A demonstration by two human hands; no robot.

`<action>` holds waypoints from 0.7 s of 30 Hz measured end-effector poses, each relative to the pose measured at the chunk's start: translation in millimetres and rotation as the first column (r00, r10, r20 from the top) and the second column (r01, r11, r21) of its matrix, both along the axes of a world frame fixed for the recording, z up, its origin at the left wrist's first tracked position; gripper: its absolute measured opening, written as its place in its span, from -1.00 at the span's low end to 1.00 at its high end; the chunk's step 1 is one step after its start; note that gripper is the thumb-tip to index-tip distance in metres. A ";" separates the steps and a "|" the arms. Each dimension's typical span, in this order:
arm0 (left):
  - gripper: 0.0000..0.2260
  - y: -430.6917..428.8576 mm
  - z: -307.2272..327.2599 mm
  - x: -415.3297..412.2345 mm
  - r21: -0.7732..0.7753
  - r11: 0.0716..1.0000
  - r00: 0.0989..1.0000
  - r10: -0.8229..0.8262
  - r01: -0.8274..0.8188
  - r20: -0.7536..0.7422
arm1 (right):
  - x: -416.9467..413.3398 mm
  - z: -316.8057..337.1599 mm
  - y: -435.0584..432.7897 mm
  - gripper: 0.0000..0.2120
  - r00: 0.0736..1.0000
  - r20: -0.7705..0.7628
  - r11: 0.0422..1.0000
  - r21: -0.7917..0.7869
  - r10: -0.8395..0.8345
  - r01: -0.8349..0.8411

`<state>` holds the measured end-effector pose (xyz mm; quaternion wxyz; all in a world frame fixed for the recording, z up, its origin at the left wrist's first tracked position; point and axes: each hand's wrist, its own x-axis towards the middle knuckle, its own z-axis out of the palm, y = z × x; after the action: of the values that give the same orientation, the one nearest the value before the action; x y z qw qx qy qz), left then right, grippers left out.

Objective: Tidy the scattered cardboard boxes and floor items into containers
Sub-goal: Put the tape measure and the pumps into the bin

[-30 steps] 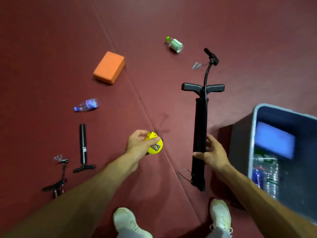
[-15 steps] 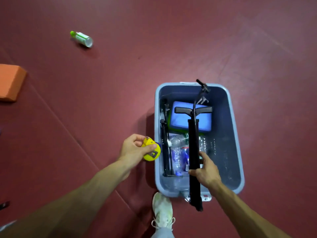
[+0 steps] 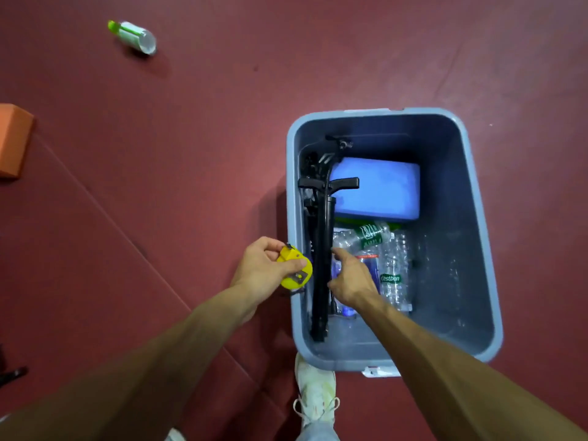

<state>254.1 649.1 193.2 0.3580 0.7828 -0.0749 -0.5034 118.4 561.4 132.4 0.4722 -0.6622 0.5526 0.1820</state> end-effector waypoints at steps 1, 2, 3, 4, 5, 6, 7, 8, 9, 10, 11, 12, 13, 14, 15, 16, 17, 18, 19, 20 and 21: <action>-0.72 -2.5 -1.3 0.2 0.006 1.000 1.000 0.014 -0.014 0.006 | 0.7 -0.1 0.8 -0.39 1.000 -0.007 1.000 0.025 0.005 -0.005; -0.72 -5.5 -2.3 -0.2 0.011 1.000 1.000 0.020 -0.020 0.014 | 0.7 2.1 2.1 -0.46 1.000 0.003 0.999 0.047 -0.013 0.013; -0.71 -8.4 -2.6 -1.2 0.015 1.000 1.000 0.021 -0.021 0.019 | -0.4 3.8 3.6 -0.56 0.997 0.033 0.994 0.092 -0.069 0.065; -0.71 -11.3 -2.2 -2.6 0.016 1.000 1.000 0.018 -0.018 0.017 | -0.9 8.9 4.4 -0.68 0.983 0.083 0.974 0.173 -0.166 0.149; -0.71 -14.6 -0.4 -4.5 0.014 1.000 1.000 0.015 -0.015 0.011 | -1.0 15.7 4.7 -0.77 0.949 0.135 0.930 0.281 -0.284 0.239; -0.70 -17.6 1.5 -7.1 0.011 1.000 1.000 0.009 -0.009 0.006 | -1.6 23.8 4.4 -0.78 0.901 0.173 0.864 0.399 -0.399 0.306; -0.70 -20.4 3.7 -10.6 0.011 1.000 1.000 -0.007 0.007 0.004 | -3.5 31.6 3.5 -0.74 0.848 0.190 0.787 0.512 -0.495 0.345; -0.70 -22.8 5.0 -14.5 0.015 0.999 1.000 -0.031 0.030 0.006 | -6.6 38.9 1.4 -0.70 0.801 0.195 0.719 0.592 -0.566 0.364; -0.71 -25.1 6.2 -19.0 0.024 0.998 0.999 -0.053 0.053 0.011 | -11.2 44.7 -1.6 -0.69 0.764 0.200 0.672 0.641 -0.614 0.372; -0.72 -26.9 7.0 -23.8 0.035 0.997 0.997 -0.071 0.070 0.016 | -16.7 49.9 -4.6 -0.69 0.747 0.208 0.654 0.662 -0.631 0.367; -0.73 -28.7 7.8 -28.5 0.047 0.995 0.996 -0.085 0.084 0.017 | -22.8 51.1 -6.8 -0.71 0.747 0.224 0.658 0.665 -0.626 0.353; -0.74 -30.7 7.4 -33.0 0.060 0.993 0.995 -0.102 0.102 0.006 | -28.5 53.1 -8.0 -0.73 0.758 0.242 0.680 0.652 -0.605 0.335; -0.76 -33.4 8.4 -37.6 0.072 0.990 0.992 -0.122 0.123 -0.020 | -35.0 53.5 -9.0 -0.74 0.770 0.253 0.703 0.630 -0.586 0.329; -0.79 -36.2 9.4 -42.0 0.082 0.986 0.988 -0.142 0.146 -0.061 | -42.0 52.9 -10.3 -0.74 0.775 0.257 0.720 0.607 -0.577 0.335; -0.82 -39.2 10.7 -46.0 0.083 0.982 0.981 -0.158 0.168 -0.111 | -49.1 50.4 -11.7 -0.74 0.772 0.255 0.727 0.589 -0.582 0.353; -0.82 -42.1 11.7 -50.1 0.081 0.978 0.971 -0.176 0.190 -0.160 | -56.2 49.4 -13.3 -0.75 0.763 0.252 0.727 0.574 -0.595 0.377; -0.79 -45.0 13.4 -54.0 0.084 0.974 0.961 -0.192 0.212 -0.199 | -62.6 48.0 -14.7 -0.77 0.754 0.245 0.723 0.561 -0.610 0.403; -0.77 -46.9 14.1 -56.9 0.095 0.968 0.953 -0.208 0.233 -0.219 | -68.2 46.9 -16.0 -0.78 0.747 0.235 0.724 0.536 -0.622 0.434; -0.76 -48.2 14.4 -59.2 0.106 0.962 0.951 -0.223 0.250 -0.216 | -73.3 43.8 -16.9 -0.80 0.740 0.215 0.723 0.499 -0.637 0.478; -0.76 -48.8 14.4 -60.0 0.114 0.959 0.952 -0.235 0.260 -0.196 | -77.5 41.3 -17.4 -0.82 0.731 0.188 0.719 0.450 -0.656 0.529; -0.77 -48.9 14.5 -59.6 0.115 0.959 0.956 -0.237 0.259 -0.172 | -82.4 35.7 -17.9 -0.83 0.713 0.160 0.705 0.399 -0.683 0.586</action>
<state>194.5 600.2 207.7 0.2422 0.7480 -0.1097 -0.6081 36.0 543.5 168.1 0.6836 -0.3618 0.6338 -0.0082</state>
